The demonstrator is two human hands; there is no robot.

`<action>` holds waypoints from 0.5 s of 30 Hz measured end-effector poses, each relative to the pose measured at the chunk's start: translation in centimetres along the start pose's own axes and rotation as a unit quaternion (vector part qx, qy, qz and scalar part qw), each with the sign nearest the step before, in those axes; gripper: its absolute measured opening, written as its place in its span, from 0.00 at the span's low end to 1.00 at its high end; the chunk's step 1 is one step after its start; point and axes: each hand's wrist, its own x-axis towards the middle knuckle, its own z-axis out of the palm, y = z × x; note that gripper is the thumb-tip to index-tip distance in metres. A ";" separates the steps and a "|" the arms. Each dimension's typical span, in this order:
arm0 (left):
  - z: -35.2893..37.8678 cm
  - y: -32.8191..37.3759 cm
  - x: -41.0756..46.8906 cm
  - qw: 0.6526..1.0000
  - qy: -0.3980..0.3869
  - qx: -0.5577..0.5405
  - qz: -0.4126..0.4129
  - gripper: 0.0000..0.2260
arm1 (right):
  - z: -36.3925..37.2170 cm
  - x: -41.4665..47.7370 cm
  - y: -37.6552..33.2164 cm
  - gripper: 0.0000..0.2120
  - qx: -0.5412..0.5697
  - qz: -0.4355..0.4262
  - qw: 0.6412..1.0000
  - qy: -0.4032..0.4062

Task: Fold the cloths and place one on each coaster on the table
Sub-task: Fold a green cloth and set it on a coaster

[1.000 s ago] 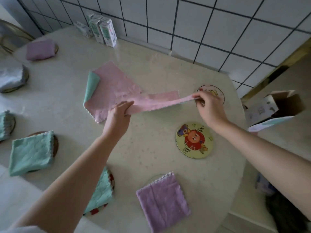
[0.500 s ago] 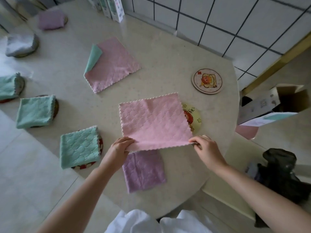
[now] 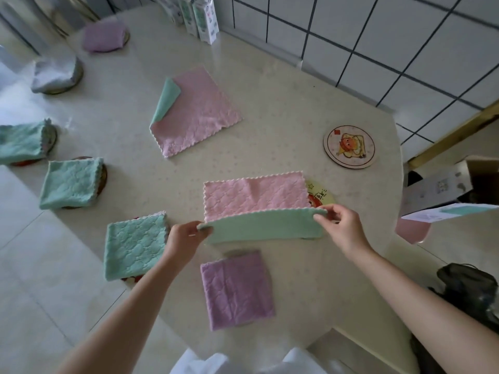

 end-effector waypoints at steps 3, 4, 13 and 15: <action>0.4 0.4 2.3 0.995 0.018 -0.080 -0.062 0.06 | 0.9 3.1 -1.1 0.03 0.021 0.025 0.999 0.005; 0.6 0.4 3.1 0.991 0.017 -0.104 -0.079 0.05 | 1.2 4.1 -1.3 0.03 0.023 0.034 0.999 0.005; 1.7 -0.5 8.8 0.977 0.022 -0.141 -0.156 0.10 | 3.7 10.3 -2.1 0.05 -0.027 0.078 0.997 0.000; 1.9 -0.6 9.5 0.978 0.027 -0.132 -0.157 0.09 | 3.9 11.3 -1.6 0.05 -0.032 0.082 0.996 -0.007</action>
